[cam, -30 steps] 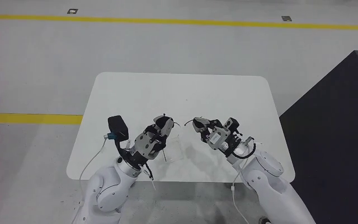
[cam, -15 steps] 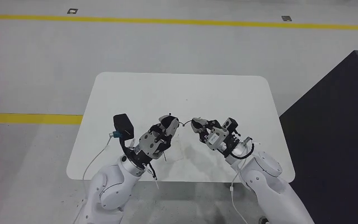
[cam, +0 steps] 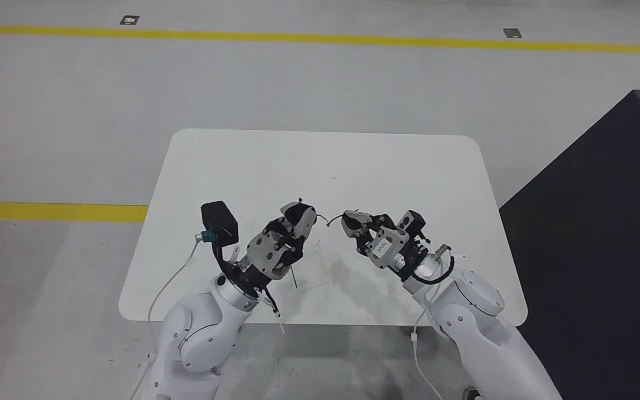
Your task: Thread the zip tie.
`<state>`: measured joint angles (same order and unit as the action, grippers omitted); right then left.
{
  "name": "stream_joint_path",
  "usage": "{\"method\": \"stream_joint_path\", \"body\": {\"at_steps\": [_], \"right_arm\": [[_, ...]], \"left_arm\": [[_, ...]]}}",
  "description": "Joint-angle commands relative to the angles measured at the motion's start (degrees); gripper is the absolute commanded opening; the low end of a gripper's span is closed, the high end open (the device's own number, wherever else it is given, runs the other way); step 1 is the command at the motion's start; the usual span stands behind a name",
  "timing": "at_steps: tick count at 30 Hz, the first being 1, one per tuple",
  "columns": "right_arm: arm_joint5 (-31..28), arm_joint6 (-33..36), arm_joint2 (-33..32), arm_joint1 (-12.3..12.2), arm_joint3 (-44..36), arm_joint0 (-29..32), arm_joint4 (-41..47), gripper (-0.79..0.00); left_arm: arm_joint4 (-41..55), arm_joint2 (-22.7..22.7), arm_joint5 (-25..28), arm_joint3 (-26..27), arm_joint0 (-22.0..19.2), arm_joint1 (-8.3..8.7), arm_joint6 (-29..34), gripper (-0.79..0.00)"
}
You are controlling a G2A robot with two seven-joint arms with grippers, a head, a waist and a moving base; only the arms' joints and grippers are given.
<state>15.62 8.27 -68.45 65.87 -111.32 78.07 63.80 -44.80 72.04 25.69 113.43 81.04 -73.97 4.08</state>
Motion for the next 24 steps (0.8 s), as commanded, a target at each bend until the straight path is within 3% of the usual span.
{"method": "stream_joint_path", "body": {"at_steps": [1, 24], "right_arm": [[0.0, 0.0, 0.0, 0.0, 0.0, 0.0, 0.0, -0.785], [0.0, 0.0, 0.0, 0.0, 0.0, 0.0, 0.0, -0.785]], "left_arm": [[0.0, 0.3, 0.1, 0.2, 0.3, 0.07, -0.2, -0.785], [-0.7, -0.1, 0.7, 0.7, 0.2, 0.43, -0.2, -0.785]]}}
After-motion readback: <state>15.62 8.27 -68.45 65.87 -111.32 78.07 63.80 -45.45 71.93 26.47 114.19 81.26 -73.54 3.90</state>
